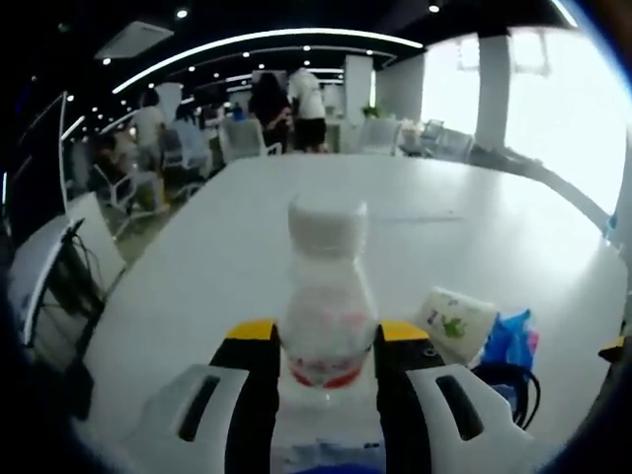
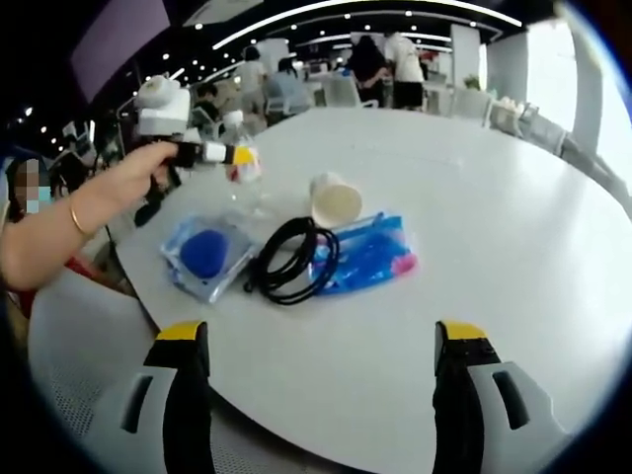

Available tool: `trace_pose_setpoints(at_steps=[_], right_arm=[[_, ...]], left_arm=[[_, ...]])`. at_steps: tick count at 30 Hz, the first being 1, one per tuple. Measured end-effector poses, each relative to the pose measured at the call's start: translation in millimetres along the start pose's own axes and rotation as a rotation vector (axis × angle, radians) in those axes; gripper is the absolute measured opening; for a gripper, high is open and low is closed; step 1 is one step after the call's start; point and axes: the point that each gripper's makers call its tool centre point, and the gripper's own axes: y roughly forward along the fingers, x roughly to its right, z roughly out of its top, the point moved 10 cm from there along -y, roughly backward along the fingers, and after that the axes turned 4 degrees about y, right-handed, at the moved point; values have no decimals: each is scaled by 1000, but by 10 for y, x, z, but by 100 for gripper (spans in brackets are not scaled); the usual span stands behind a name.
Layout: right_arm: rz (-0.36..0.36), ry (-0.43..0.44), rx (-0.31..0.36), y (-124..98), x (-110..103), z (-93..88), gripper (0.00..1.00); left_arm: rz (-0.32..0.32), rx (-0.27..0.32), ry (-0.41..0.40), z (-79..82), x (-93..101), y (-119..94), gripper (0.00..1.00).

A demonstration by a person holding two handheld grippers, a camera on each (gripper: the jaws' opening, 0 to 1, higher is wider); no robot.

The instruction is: Arrange the tabletop items into an orderly group along one side of the table until the central work area is clear of visible clutter.

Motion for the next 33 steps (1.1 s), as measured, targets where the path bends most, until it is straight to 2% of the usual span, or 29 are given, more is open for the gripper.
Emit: trace_pose_setpoints(at_steps=[10,16,22,26,31,33], right_arm=[[-13,30,-13,11,42,-27,93],[-18,51,-27,21,64,-52,93],[-18,71,-42,32,72,-78,93],[-20,85,-46,38,90,-82,93],[-26,98,-59,42,106,-100,93],[-29,99,-61,42,111,-102,93]], left_arm=[[20,26,5,210,-225,143,34],[53,44,19,311,-317,258,34],[52,56,13,390,-407,373,34],[58,56,43,448,-509,477,34],[62,52,35,501,-643,579,34],[40,43,76,515,-670,622,34]])
